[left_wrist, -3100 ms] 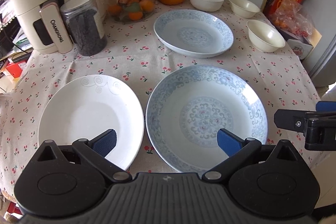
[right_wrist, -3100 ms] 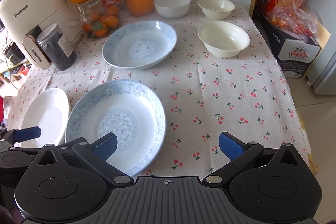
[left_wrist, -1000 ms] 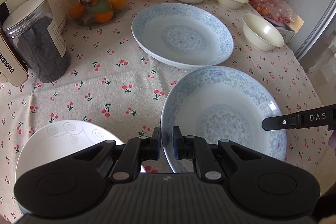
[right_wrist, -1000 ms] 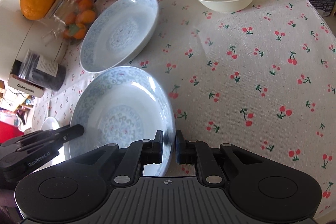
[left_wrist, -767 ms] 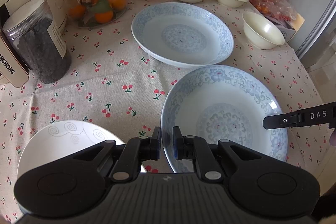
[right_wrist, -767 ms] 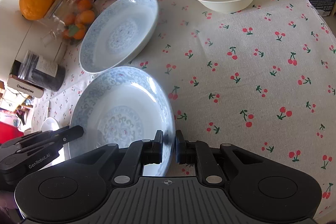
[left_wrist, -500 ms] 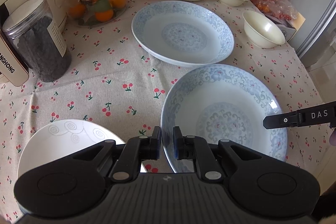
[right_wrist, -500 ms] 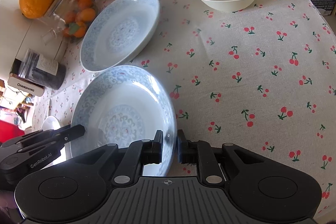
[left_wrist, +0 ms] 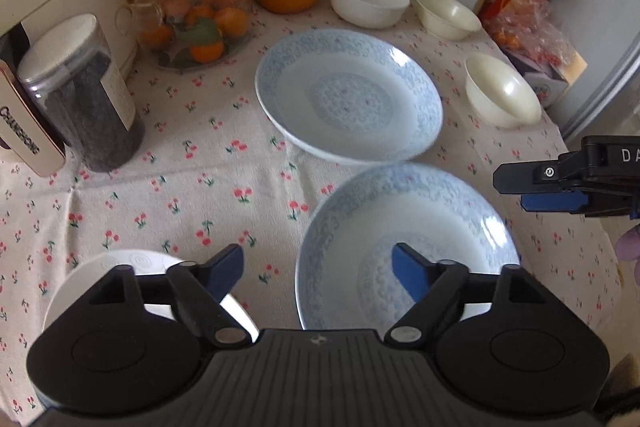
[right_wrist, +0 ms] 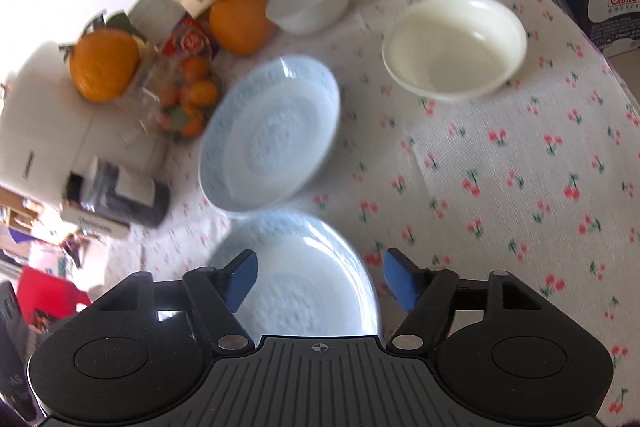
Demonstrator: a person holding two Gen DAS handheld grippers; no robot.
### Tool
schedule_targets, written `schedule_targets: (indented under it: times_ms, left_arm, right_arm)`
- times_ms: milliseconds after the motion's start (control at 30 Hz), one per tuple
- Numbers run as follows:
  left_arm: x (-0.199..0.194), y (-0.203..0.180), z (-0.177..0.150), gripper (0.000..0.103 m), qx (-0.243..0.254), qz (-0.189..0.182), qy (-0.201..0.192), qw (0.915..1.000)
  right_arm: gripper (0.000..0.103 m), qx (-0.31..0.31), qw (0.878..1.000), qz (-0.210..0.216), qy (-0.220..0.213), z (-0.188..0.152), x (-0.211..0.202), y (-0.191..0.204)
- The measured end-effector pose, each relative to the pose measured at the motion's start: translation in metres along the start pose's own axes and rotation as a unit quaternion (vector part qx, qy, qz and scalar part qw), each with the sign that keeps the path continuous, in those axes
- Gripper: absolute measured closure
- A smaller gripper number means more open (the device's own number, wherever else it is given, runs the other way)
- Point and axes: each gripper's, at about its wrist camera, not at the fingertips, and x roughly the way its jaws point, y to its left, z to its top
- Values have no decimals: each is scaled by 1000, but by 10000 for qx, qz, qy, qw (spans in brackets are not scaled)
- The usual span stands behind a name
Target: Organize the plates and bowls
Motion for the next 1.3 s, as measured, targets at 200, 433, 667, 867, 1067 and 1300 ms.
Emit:
schedule_targets:
  times_ms: [200,433,667,867,1067,1300]
  left_arm:
    - [11,12,19,7,-406,170,-283,9986]
    - [35,18,31,3,-595,313,-635,9957]
    - [50,23,40,3,-747,303,-724,9941]
    - [63,32,48,11,-1139,29,-841,9899]
    - [71,37,52,31,-1475,-264,-822,9853]
    - [79,41,55,57,-1722,-486,-821,9804]
  right_arm:
    - [28,300,9990,191,-261,21,12,-2]
    - [26,389,9982,153,-426,34,45,-4]
    - [26,485,9978,211,-411,34,69,-2]
    - [26,651,9965,268,-459,34,82,-4]
    - [26,704,9952,294,-610,37,88,-6]
    - [42,661,9948,257,-726,38,93,-3]
